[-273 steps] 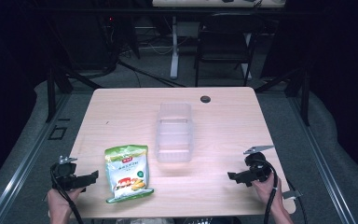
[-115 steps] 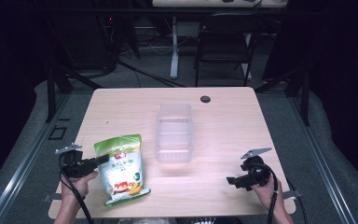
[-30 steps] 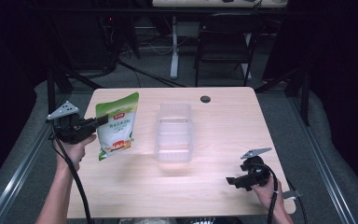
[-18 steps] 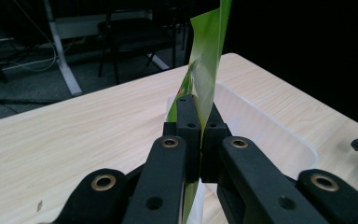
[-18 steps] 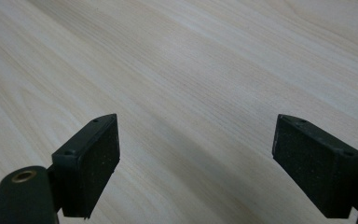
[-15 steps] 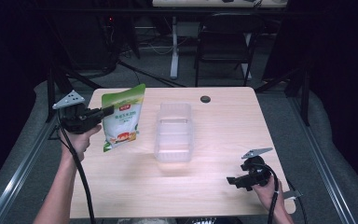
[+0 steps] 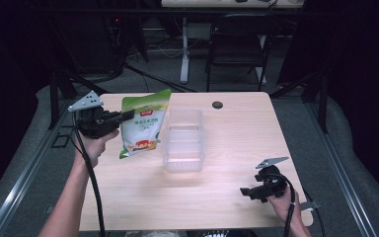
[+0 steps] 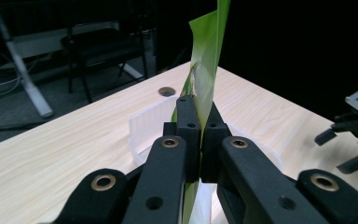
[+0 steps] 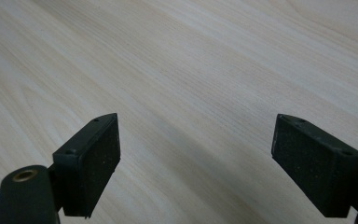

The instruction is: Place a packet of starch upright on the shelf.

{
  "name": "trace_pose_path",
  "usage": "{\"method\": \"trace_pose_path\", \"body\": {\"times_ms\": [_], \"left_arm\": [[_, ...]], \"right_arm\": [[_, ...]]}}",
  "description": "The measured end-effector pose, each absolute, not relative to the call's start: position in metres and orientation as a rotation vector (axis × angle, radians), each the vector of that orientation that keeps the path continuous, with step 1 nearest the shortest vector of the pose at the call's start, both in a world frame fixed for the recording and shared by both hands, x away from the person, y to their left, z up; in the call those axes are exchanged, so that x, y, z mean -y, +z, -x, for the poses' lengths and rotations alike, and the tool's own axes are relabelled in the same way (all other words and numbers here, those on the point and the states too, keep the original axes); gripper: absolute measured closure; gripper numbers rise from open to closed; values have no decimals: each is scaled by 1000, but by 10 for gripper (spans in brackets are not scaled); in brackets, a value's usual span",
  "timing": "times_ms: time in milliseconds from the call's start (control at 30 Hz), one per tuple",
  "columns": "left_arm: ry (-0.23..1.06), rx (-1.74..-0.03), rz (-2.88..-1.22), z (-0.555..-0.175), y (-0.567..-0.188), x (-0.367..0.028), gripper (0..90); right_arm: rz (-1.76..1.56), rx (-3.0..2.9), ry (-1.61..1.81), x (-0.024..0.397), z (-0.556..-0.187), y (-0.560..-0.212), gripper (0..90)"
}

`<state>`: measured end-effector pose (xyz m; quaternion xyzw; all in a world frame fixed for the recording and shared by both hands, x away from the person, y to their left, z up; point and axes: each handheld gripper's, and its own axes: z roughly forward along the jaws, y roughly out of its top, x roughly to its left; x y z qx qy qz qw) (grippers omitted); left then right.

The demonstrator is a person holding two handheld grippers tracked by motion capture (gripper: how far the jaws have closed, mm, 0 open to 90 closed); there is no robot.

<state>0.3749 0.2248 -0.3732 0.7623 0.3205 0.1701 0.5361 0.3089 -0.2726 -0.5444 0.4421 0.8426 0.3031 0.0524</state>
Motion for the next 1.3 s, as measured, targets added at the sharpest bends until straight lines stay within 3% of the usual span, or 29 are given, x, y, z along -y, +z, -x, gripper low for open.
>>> {"method": "trace_pose_path", "body": {"times_ms": [800,1300], "left_arm": [[321,-618,-1891,-392,-393,-162,899],[243,-597,-1972,-410,-427,-126,899]], "right_arm": [[-1343,-2575,912,271,-308,-544,149],[-1351,-2567,939,270,-308,-546,149]]}}
